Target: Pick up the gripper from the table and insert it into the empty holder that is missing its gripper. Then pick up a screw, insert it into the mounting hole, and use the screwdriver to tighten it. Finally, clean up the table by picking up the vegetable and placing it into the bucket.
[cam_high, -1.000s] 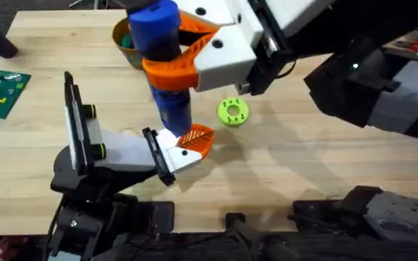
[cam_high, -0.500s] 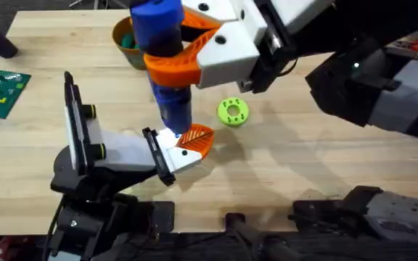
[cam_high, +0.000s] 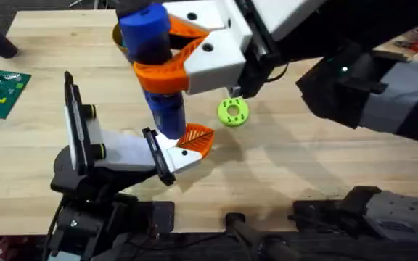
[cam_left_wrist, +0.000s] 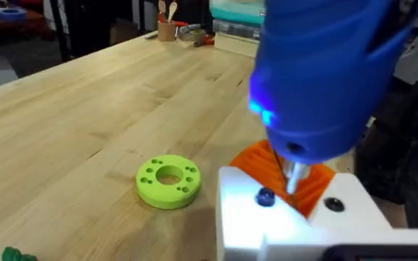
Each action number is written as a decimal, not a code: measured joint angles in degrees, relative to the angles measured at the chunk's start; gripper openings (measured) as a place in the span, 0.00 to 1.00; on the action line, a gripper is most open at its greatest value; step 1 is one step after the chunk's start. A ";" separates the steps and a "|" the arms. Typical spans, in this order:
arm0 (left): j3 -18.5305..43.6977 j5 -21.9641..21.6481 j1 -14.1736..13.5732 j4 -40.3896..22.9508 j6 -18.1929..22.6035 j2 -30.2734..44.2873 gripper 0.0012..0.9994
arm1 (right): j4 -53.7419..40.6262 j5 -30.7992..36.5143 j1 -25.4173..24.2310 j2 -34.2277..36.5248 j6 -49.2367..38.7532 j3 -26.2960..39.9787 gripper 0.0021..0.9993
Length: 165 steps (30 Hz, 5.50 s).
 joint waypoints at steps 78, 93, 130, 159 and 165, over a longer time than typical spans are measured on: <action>0.00 -0.02 0.00 0.00 0.01 0.00 0.01 | -2.73 0.86 -0.03 0.41 -4.11 0.00 0.05; 0.00 -0.02 0.00 0.00 0.01 0.00 0.01 | -1.64 0.88 -0.03 0.40 -2.51 0.00 0.05; 0.00 -0.02 0.00 0.00 0.01 0.00 0.01 | -2.12 1.06 -0.03 0.41 -3.25 0.00 0.05; 0.00 -0.08 0.00 -0.04 -0.09 0.02 0.01 | -1.61 2.13 0.41 2.03 -3.03 0.02 0.05; 0.00 -0.33 0.00 -0.02 -0.08 0.01 0.01 | 0.67 1.30 0.50 2.59 -2.56 0.02 0.05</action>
